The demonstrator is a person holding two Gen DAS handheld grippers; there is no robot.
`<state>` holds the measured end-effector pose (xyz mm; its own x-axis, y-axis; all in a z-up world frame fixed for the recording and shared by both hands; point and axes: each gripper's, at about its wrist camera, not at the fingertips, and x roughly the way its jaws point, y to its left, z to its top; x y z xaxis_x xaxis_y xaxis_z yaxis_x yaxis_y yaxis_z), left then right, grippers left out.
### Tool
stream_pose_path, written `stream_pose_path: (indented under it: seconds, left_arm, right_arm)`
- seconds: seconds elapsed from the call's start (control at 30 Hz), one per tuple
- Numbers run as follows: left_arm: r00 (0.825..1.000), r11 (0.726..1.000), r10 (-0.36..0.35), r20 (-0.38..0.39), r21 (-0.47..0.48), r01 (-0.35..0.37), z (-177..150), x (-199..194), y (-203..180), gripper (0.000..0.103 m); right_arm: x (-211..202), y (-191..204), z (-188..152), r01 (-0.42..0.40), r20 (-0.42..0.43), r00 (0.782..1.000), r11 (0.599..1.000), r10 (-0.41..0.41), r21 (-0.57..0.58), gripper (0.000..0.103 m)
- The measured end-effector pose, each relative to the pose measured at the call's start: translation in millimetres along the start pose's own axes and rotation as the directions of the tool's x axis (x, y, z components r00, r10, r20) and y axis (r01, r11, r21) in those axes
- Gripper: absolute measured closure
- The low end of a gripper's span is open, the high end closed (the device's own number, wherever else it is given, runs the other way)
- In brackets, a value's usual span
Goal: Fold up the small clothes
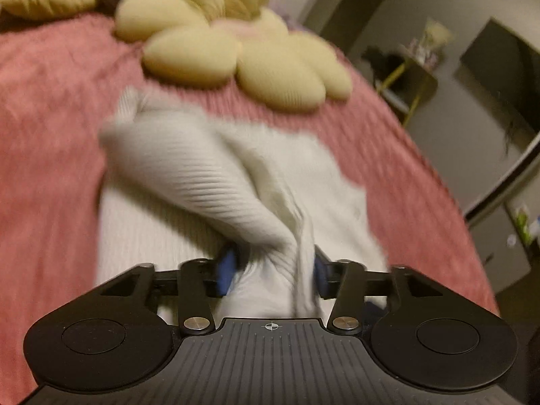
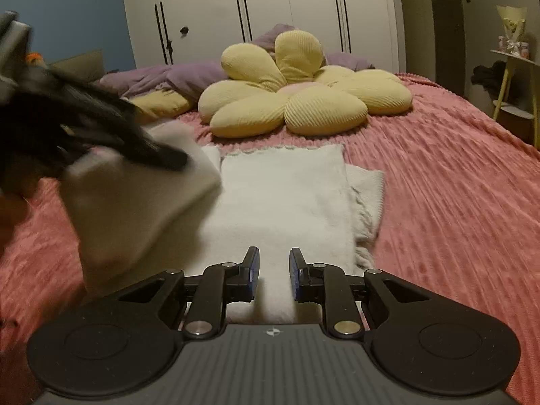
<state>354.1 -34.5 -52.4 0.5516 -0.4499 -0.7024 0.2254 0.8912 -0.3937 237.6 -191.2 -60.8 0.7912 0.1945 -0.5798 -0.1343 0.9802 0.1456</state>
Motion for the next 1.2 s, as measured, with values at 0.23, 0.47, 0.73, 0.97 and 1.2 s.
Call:
stream_pose_path:
  seconds: [0.23,0.47,0.73,0.97,1.2]
  left_arm:
    - [0.997,0.995,-0.005,0.081,0.096,-0.003,-26.3,-60.3,4.7,0.036]
    - [0.97,0.968,0.212,0.118,0.11,-0.225,-51.9,-86.9,39.6,0.026]
    - [0.981,0.977,0.188,0.047,0.088,-0.192,-67.5,-71.6,52.6,0.021]
    - [0.973,0.968,0.225,0.043,0.107,-0.228,-72.2,-61.7,46.4,0.021]
    - [0.981,0.979,0.187,0.046,0.074,-0.19,-67.2,-56.6,38.8,0.021]
  right_arm:
    - [-1.7,-22.7,8.4,-0.037,-0.01,0.999,0.996,0.038,0.08,0.084]
    - [15.4,-20.9,41.8,-0.216,0.02,0.976,0.958,0.216,0.19,0.039]
    - [69.6,21.9,65.7,-0.228,-0.127,0.963,0.969,0.238,0.094,0.024]
    - [77.5,38.4,77.2,-0.138,-0.067,0.988,0.99,0.137,-0.012,0.085]
    - [57.1,8.7,73.0,0.136,0.064,0.989,0.989,-0.133,-0.051,0.084]
